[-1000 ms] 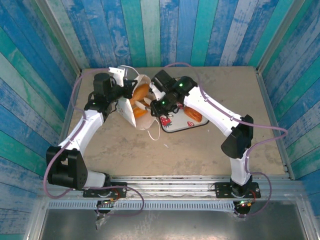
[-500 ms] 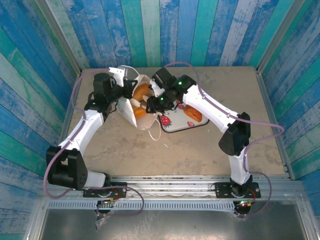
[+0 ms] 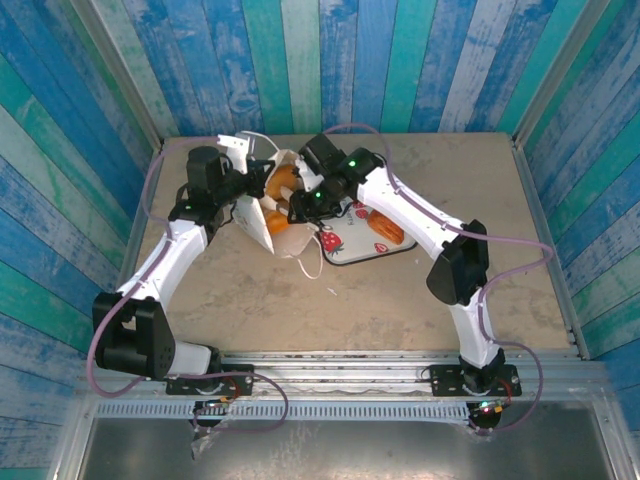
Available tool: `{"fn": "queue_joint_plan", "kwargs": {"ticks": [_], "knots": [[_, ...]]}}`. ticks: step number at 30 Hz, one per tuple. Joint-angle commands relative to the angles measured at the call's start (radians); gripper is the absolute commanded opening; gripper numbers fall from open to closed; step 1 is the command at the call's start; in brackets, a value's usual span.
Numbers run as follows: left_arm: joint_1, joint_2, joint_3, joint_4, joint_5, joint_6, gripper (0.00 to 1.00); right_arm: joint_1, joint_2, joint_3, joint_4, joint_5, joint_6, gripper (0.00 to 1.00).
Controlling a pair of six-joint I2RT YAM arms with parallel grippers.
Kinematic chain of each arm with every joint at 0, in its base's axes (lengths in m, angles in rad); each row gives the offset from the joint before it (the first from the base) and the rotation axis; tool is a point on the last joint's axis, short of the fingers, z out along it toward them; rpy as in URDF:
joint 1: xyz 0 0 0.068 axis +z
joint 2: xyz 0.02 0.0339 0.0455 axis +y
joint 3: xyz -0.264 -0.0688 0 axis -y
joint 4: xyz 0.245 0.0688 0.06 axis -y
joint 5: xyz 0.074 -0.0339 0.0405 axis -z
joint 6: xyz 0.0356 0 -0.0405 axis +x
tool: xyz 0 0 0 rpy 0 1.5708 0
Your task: Take the fake bread out of the paper bag
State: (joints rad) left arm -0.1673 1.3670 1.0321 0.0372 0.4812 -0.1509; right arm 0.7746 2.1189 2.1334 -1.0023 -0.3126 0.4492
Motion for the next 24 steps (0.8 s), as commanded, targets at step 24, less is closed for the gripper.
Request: {"fn": "queue_joint_plan", "kwargs": {"ticks": [24], "knots": [[-0.003, -0.032, -0.048, 0.123, -0.122, -0.045, 0.0, -0.028, -0.19, -0.193, 0.089, 0.04, 0.07, 0.16]]}}
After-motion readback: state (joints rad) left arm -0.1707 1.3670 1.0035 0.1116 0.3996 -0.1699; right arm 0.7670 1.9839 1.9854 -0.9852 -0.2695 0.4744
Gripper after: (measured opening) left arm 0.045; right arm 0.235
